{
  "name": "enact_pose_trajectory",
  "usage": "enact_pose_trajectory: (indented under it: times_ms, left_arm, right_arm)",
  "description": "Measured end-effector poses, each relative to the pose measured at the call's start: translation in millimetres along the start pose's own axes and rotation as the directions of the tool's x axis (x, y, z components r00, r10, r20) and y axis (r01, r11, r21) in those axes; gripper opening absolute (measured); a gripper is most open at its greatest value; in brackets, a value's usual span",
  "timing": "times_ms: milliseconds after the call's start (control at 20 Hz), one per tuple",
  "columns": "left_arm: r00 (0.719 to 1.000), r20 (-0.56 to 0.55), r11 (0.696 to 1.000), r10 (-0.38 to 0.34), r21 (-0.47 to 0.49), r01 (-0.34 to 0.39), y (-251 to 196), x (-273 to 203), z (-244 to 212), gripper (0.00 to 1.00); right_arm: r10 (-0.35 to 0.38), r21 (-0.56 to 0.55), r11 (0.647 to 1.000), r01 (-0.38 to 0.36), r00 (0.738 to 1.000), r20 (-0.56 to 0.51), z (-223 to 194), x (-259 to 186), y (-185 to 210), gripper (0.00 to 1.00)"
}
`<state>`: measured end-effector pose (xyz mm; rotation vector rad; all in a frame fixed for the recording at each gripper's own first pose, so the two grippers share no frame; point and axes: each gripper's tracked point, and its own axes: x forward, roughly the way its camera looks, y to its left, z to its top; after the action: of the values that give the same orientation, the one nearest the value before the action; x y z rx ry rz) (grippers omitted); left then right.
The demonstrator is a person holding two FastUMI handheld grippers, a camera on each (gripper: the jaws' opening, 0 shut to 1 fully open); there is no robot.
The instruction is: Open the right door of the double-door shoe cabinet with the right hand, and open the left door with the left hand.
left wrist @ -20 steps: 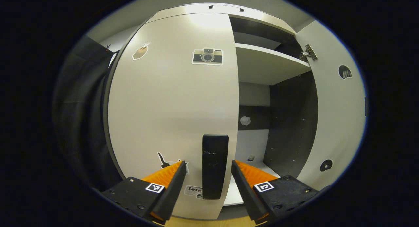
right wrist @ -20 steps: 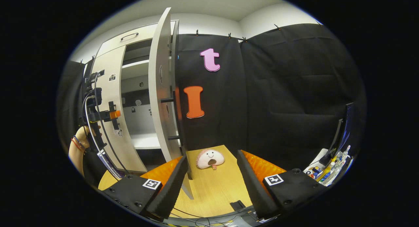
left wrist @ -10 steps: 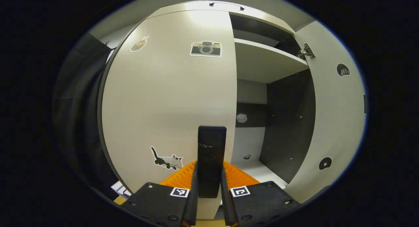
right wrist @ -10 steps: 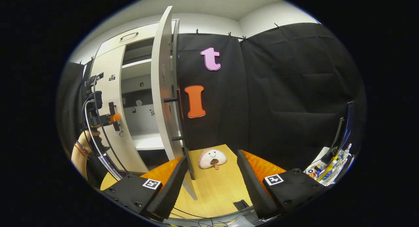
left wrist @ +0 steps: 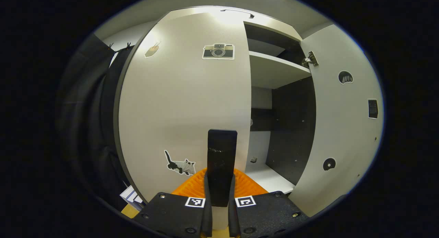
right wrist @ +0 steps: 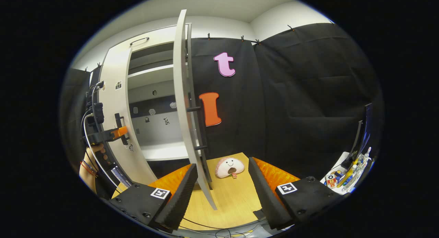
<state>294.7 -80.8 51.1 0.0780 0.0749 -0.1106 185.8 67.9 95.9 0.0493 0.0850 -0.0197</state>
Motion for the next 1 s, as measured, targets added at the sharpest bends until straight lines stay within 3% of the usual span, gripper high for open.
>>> enact_pose_trajectory:
  times_ms: [450,650,950,1000]
  left_arm:
    - [1.0,-0.012,1.0,-0.022,-0.012,0.022,11.3,-38.5,-4.8,0.18]
    - [1.0,0.002,1.0,0.005,-0.023,-0.005,22.0,-57.7,-4.5,0.18]
    - [0.998,-0.017,0.996,-0.059,-0.072,0.058,46.5,-90.8,-2.0,0.18]
    - [0.998,-0.016,0.995,-0.063,-0.077,0.062,52.5,-97.7,-0.8,0.18]
  right_arm:
    - [0.053,-0.025,0.998,-0.053,0.999,0.004,-8.7,-23.4,39.3,0.89]
    - [0.048,-0.025,0.999,-0.047,0.999,0.025,-6.2,-30.1,43.9,0.89]
    - [0.079,-0.025,0.997,-0.078,0.996,0.041,1.0,-32.4,58.6,0.89]
    - [0.081,-0.028,0.996,-0.08,0.996,0.041,1.0,-32.1,59.7,0.98]
